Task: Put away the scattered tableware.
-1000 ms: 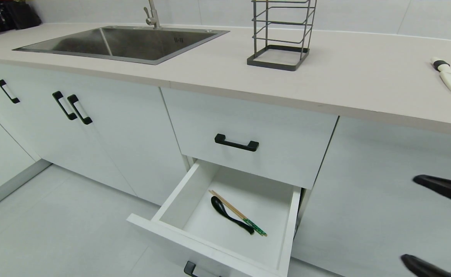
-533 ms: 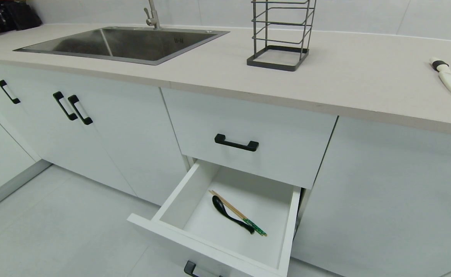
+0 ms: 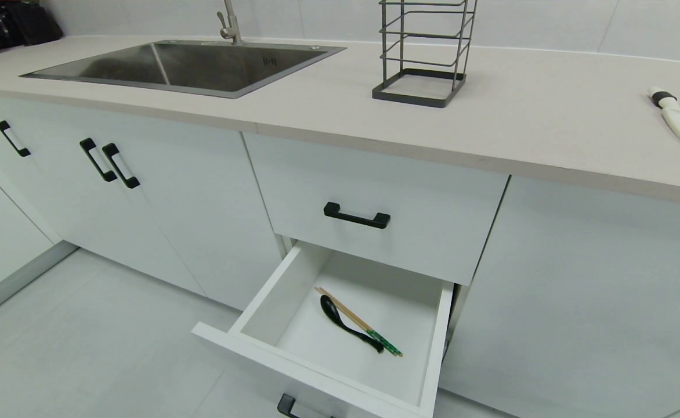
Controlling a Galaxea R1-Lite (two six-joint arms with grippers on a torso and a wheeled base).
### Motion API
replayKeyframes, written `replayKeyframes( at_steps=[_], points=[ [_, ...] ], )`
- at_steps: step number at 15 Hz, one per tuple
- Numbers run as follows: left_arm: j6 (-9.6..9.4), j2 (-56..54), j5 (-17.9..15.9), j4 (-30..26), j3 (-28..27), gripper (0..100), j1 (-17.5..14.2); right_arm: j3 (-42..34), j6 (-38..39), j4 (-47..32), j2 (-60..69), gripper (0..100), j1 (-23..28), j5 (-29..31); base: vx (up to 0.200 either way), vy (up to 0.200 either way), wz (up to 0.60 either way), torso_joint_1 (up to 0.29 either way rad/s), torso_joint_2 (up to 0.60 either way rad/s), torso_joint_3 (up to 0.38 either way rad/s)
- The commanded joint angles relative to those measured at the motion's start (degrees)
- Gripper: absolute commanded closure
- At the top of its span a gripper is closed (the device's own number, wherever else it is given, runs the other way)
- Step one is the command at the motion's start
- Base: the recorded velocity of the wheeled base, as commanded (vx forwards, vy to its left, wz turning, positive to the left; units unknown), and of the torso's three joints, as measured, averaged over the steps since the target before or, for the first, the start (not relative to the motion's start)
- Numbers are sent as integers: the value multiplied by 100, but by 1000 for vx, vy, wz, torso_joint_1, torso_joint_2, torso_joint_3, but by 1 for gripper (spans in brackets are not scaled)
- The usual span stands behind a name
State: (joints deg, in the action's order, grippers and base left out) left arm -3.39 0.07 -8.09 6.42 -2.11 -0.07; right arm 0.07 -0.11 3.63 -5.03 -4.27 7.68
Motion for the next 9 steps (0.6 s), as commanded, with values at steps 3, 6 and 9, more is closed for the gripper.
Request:
replayKeyframes(
  at_steps=[3, 6, 9],
  points=[
    [295, 1592, -852, -18, -1512, 0, 51, -7, -15, -407, 503, 0, 435, -610, 0, 0, 0, 0, 0, 0],
    [286, 2770, -1317, -36, -1450, 0, 192, -7, -24, -372, 503, 0, 435, -610, 0, 0, 0, 0, 0, 0],
    [251, 3526, -1564, -150, -1327, 0, 429, -7, -33, -372, 503, 0, 435, -671, 0, 0, 0, 0, 0, 0]
  ],
)
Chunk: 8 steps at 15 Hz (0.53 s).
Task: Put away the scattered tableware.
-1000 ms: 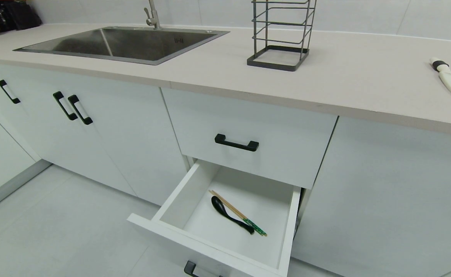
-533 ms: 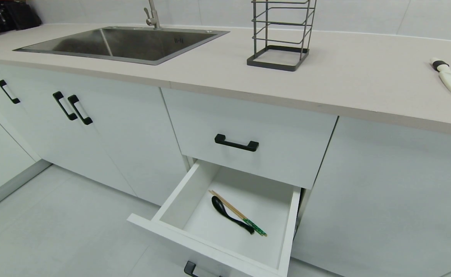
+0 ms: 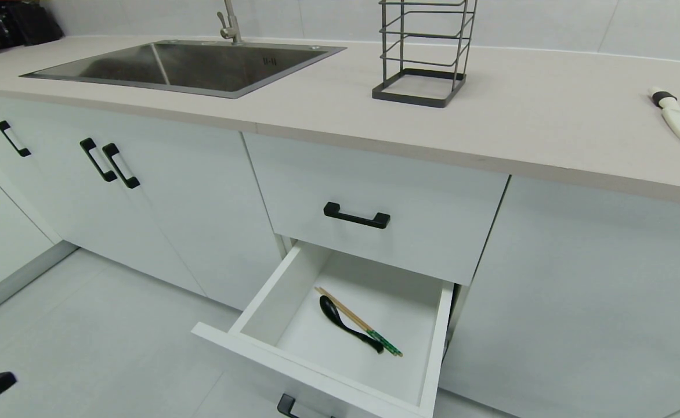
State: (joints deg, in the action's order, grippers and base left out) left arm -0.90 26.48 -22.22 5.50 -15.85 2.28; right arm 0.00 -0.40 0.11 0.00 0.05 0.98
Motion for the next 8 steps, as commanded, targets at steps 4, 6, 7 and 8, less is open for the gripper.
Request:
replayKeyframes(
  at_steps=[4, 6, 7, 8],
  points=[
    [-6, 2098, -195, -664, 161, 0, 1064, 0, 14, -11, 0, 0, 4, 8, 0, 0, 0, 0, 0, 0],
    [-15, 3039, -177, -567, 170, 0, 1161, 0, 14, -11, 0, 0, 4, 8, 0, 0, 0, 0, 0, 0],
    [-15, 3443, -177, -321, 187, 0, 1169, 0, 14, -11, 0, 0, 4, 8, 0, 0, 0, 0, 0, 0],
    [-15, 3751, -168, -119, 214, 0, 1169, 0, 14, -11, 0, 0, -5, 8, 0, 0, 0, 0, 0, 0]
  ],
)
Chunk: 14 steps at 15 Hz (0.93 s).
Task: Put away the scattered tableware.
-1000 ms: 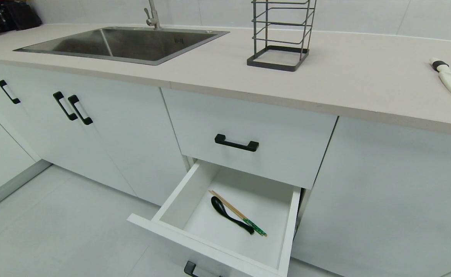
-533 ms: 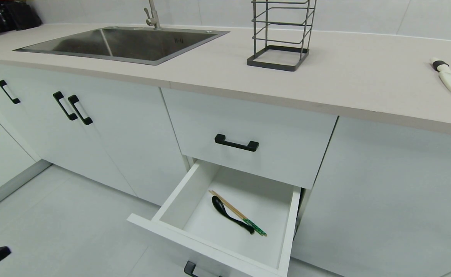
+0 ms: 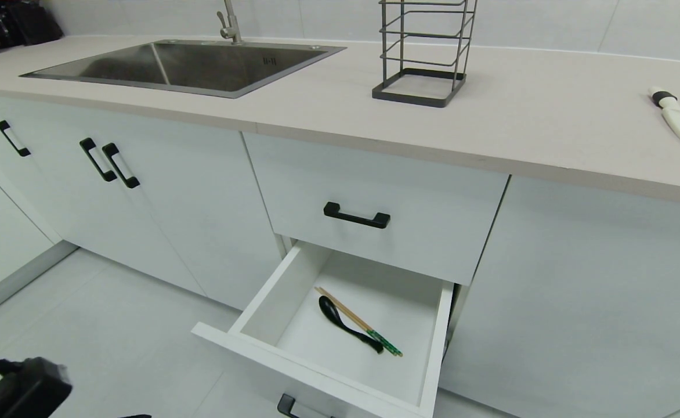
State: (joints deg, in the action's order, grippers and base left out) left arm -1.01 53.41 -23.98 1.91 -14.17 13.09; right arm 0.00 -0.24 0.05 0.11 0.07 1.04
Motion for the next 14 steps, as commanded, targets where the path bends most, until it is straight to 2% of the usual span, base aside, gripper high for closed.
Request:
replayKeyframes(
  at_steps=[1, 2, 3, 5, 7, 8, 9, 11, 14],
  points=[
    [-13, 1418, 25, 354, 37, 0, 88, 0, -2, -5, -11, 0, 1, 2, 0, 0, 0, 0, 0, 0],
    [-39, 1734, 25, 371, -7, 0, 97, 0, -2, -5, -11, 0, 1, 2, 0, 0, 0, 0, 0, 0],
    [-206, 2077, 51, 380, -25, 0, 106, 0, -2, -5, -11, 0, 1, 2, 0, 0, 0, 0, 0, 0],
    [-611, 2895, 447, 468, -280, 0, 159, 0, -2, -5, -11, 0, 1, 2, 0, 0, 0, 0, 0, 0],
    [-602, 3360, 570, 652, -561, 0, 492, 0, -2, -5, -11, 0, 1, 2, 0, 0, 0, 0, 0, 0],
    [-602, 3360, 570, 652, -561, 0, 492, 0, -2, -5, -11, 0, 1, 2, 0, 0, 0, 0, 0, 0],
    [-602, 3651, 605, 661, -781, 0, 712, 0, -2, -5, -11, 0, 1, 2, 0, 0, 0, 0, 0, 0],
    [-593, 3774, 763, 661, -983, 0, 756, 0, -2, -5, -11, 0, 1, 2, 0, 0, 0, 0, 0, 0],
    [-294, 3835, 1203, 670, -1211, 0, 765, 0, -2, -5, -11, 0, 1, 2, 0, 0, 0, 0, 0, 0]
  ],
)
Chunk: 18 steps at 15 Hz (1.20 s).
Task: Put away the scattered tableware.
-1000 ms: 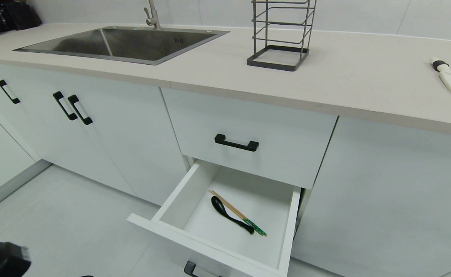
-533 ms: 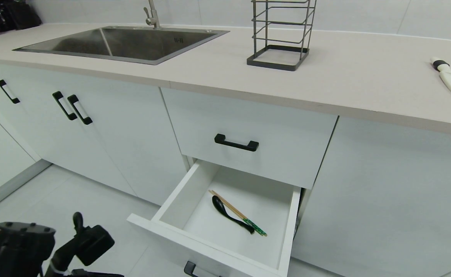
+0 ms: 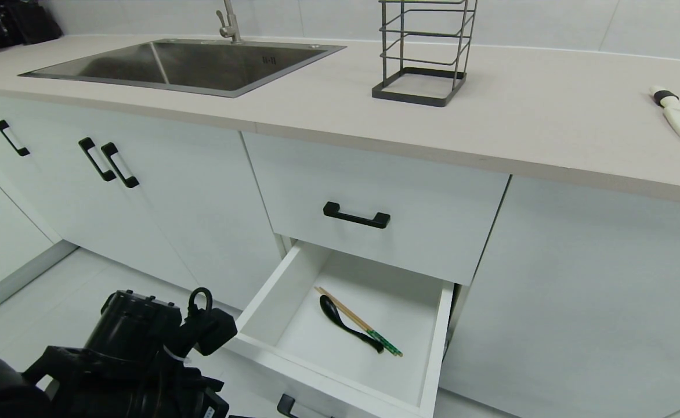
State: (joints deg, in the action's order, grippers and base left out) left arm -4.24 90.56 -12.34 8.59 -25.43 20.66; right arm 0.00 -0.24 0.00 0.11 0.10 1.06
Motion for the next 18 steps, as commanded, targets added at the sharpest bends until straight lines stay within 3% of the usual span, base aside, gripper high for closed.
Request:
replayKeyframes(
  at_steps=[1, 3, 5, 18],
  points=[
    [46, 111, 82, 19, -94, 0, 8, 0, -2, 0, -11, 0, -1, -1, 0, 0, 0, 0, 0, 0],
    [64, 137, 109, 37, -111, 0, 8, 0, -2, 0, -11, 0, -1, -1, 0, 0, 0, 0, 0, 0],
    [213, 269, 117, 178, -226, 0, 8, 0, -2, 0, -11, 0, -1, -1, 0, 0, 0, 0, 0, 0],
    [248, 673, 188, 977, -357, 0, 8, 0, -2, 0, -11, 0, -1, -1, 0, 0, 0, 0, 0, 0]
  ],
)
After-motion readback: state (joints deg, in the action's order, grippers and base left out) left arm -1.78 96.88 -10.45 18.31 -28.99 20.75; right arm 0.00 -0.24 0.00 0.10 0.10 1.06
